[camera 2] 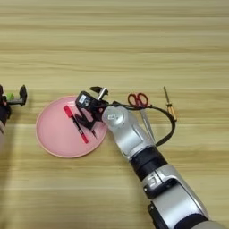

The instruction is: Move the objects on the table

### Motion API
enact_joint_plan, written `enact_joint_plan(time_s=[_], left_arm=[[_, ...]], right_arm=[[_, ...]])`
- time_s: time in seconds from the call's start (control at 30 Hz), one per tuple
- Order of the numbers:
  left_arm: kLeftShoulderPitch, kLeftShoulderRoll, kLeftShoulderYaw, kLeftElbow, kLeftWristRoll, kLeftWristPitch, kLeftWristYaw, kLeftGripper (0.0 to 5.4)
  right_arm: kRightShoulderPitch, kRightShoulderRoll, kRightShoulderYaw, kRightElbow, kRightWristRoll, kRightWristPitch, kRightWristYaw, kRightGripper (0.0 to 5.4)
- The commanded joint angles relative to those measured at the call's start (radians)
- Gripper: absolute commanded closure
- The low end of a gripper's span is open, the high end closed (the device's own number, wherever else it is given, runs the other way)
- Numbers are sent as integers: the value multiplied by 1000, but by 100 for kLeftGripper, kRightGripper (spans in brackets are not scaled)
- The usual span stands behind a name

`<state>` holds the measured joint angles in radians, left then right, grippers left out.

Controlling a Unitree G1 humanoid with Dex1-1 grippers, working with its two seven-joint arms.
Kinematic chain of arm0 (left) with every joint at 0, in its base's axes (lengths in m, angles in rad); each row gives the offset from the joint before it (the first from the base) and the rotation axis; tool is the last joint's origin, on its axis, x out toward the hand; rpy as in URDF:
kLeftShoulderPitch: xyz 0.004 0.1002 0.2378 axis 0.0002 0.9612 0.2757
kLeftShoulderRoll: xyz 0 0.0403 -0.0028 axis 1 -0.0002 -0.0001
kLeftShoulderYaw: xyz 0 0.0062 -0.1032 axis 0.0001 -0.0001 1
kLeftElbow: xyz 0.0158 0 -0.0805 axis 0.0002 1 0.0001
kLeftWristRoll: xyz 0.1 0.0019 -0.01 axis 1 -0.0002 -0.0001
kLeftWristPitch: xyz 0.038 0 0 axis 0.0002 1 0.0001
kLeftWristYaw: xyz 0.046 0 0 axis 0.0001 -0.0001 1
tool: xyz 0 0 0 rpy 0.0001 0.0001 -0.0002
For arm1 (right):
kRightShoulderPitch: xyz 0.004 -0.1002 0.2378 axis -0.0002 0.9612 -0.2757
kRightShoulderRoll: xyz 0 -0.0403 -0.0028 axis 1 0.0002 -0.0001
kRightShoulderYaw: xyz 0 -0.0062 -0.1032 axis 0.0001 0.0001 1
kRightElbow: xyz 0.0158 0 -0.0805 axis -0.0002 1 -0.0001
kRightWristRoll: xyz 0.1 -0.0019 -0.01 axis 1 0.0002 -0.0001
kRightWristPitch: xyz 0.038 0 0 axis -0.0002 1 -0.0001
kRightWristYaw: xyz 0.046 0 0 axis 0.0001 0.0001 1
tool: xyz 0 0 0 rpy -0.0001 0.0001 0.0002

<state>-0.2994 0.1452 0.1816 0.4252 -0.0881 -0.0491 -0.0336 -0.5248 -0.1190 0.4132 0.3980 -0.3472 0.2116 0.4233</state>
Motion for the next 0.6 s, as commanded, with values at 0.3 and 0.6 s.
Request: enact_joint_plan(time_s=[0.3,0.6], left_arm=[[2,5,3,10,-2,7,-2,2],[3,7,6,11,-4,6,-3,2]], right_arm=[[13,6,18,-90,2,42,20,0],[10,12,22,-56,2,35,18,0]])
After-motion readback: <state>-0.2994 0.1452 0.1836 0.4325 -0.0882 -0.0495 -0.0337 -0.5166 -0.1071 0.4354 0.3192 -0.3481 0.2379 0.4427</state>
